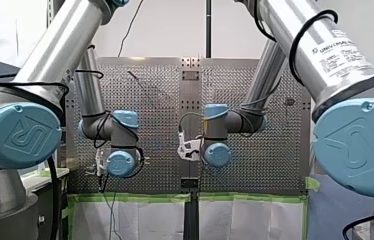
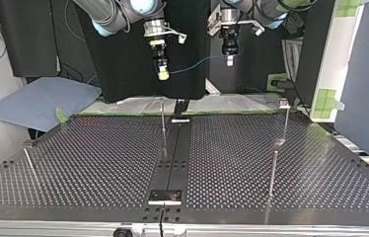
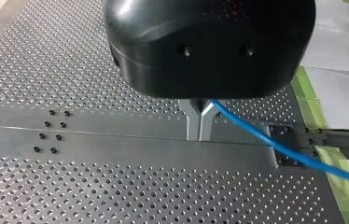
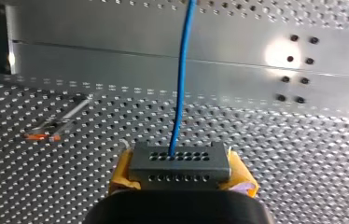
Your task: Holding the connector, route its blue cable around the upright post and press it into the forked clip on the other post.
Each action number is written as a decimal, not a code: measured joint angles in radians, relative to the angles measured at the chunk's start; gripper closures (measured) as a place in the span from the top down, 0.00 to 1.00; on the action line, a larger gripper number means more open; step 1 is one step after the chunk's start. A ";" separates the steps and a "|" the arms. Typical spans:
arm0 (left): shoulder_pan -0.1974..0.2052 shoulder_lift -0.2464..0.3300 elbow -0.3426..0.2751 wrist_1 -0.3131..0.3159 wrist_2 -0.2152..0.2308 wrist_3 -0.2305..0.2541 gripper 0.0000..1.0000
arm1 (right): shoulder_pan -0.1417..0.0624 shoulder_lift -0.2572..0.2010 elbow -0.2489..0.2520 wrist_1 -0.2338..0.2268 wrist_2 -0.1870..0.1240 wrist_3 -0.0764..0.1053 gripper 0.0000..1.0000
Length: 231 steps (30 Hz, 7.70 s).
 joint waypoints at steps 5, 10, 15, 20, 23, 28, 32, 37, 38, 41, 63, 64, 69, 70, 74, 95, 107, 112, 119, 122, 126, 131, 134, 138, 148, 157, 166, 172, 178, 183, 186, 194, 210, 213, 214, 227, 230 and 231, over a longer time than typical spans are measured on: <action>0.000 0.000 0.000 0.000 0.000 0.000 0.00 | 0.006 0.045 -0.027 0.051 0.019 -0.001 0.00; 0.000 0.000 0.000 0.000 0.000 0.000 0.00 | 0.007 0.056 -0.031 0.102 0.021 -0.001 0.00; 0.000 0.000 0.000 0.000 0.000 0.000 0.00 | 0.007 0.057 -0.031 0.117 0.022 -0.001 0.00; 0.000 0.000 0.000 0.000 0.000 0.000 0.00 | 0.007 0.058 -0.031 0.119 0.022 -0.001 0.00; 0.007 0.007 0.002 -0.007 0.007 0.004 0.00 | 0.006 0.058 -0.035 0.122 0.022 -0.001 0.00; 0.038 0.042 0.027 -0.041 0.027 -0.014 0.00 | 0.011 0.031 -0.069 0.157 0.023 0.025 0.00; 0.054 0.076 0.038 -0.076 0.025 -0.044 0.00 | 0.013 -0.005 -0.094 0.189 0.023 0.045 0.00; 0.067 0.121 0.056 -0.122 -0.009 -0.061 0.00 | 0.006 -0.051 -0.107 0.215 0.012 0.062 0.00; 0.071 0.133 0.063 -0.133 -0.020 -0.057 0.00 | 0.004 -0.059 -0.111 0.222 0.009 0.066 0.00; 0.080 0.163 0.085 -0.163 -0.049 -0.039 0.00 | -0.003 -0.086 -0.130 0.246 0.003 0.070 0.00; 0.124 0.384 0.287 -0.384 -0.200 -0.066 0.00 | -0.048 -0.246 -0.333 0.466 -0.147 0.074 0.00; 0.126 0.392 0.295 -0.391 -0.203 -0.067 0.00 | -0.052 -0.246 -0.341 0.475 -0.156 0.074 0.00; 0.140 0.437 0.340 -0.437 -0.213 -0.067 0.00 | -0.067 -0.246 -0.377 0.499 -0.194 0.074 0.00; 0.143 0.445 0.348 -0.445 -0.214 -0.067 0.00 | -0.070 -0.246 -0.386 0.502 -0.205 0.075 0.00; 0.160 0.482 0.385 -0.482 -0.215 -0.062 0.00 | -0.080 -0.246 -0.414 0.513 -0.242 0.076 0.00; 0.328 0.648 0.595 -0.692 -0.082 -0.119 0.00 | -0.092 -0.242 -0.556 0.545 -0.343 0.096 0.00; 0.439 0.555 0.705 -0.802 0.029 -0.142 0.00 | -0.082 -0.176 -0.656 0.577 -0.354 0.110 0.00; 0.483 0.511 0.750 -0.846 0.073 -0.152 0.00 | -0.080 -0.148 -0.707 0.576 -0.352 0.114 0.00; 0.514 0.439 0.809 -0.867 0.149 -0.173 0.00 | -0.081 -0.114 -0.747 0.573 -0.349 0.122 0.00; 0.518 0.423 0.813 -0.866 0.181 -0.177 0.00 | -0.082 -0.099 -0.751 0.572 -0.346 0.124 0.00; 0.523 0.399 0.814 -0.868 0.218 -0.183 0.00 | -0.086 -0.079 -0.753 0.571 -0.341 0.126 0.00; 0.526 0.383 0.813 -0.870 0.262 -0.187 0.00 | -0.089 -0.064 -0.753 0.570 -0.330 0.127 0.00; 0.528 0.380 0.812 -0.870 0.275 -0.190 0.00 | -0.092 -0.062 -0.753 0.570 -0.321 0.128 0.00; 0.530 0.367 0.810 -0.873 0.279 -0.193 0.00 | -0.094 -0.060 -0.753 0.570 -0.315 0.128 0.00; 0.528 0.311 0.788 -0.864 0.287 -0.203 0.00 | -0.098 -0.058 -0.753 0.582 -0.305 0.124 0.00; 0.531 0.306 0.755 -0.826 0.320 -0.241 0.00 | -0.099 -0.054 -0.753 0.592 -0.301 0.124 0.00; 0.530 0.273 0.734 -0.768 0.405 -0.288 0.00 | -0.105 -0.034 -0.752 0.611 -0.280 0.117 0.00; 0.529 0.258 0.733 -0.764 0.425 -0.290 0.00 | -0.110 -0.004 -0.752 0.620 -0.272 0.116 0.00; 0.531 0.257 0.731 -0.767 0.408 -0.291 0.00 | -0.111 0.042 -0.752 0.648 -0.264 0.117 0.00; 0.528 0.256 0.729 -0.772 0.376 -0.274 0.22 | -0.109 0.078 -0.751 0.667 -0.260 0.112 0.00; 0.526 0.256 0.725 -0.772 0.355 -0.262 0.41 | -0.106 0.097 -0.746 0.669 -0.257 0.109 0.00; 0.526 0.256 0.710 -0.767 0.314 -0.251 0.73 | -0.101 0.119 -0.704 0.635 -0.253 0.105 0.00; 0.525 0.182 0.710 -0.787 0.362 -0.272 1.00 | -0.090 0.171 -0.633 0.589 -0.251 0.096 0.00; 0.525 0.178 0.710 -0.787 0.366 -0.276 1.00 | -0.090 0.174 -0.609 0.568 -0.249 0.094 0.00; 0.525 0.177 0.710 -0.787 0.367 -0.277 1.00 | -0.090 0.174 -0.598 0.558 -0.249 0.095 0.00; 0.525 0.176 0.710 -0.785 0.357 -0.279 1.00 | -0.110 0.195 -0.476 0.435 -0.237 0.098 0.00; 0.525 0.176 0.710 -0.784 0.357 -0.282 1.00 | -0.108 0.219 -0.449 0.409 -0.235 0.095 0.00; 0.526 0.176 0.710 -0.784 0.357 -0.284 1.00 | -0.106 0.226 -0.440 0.400 -0.234 0.094 0.00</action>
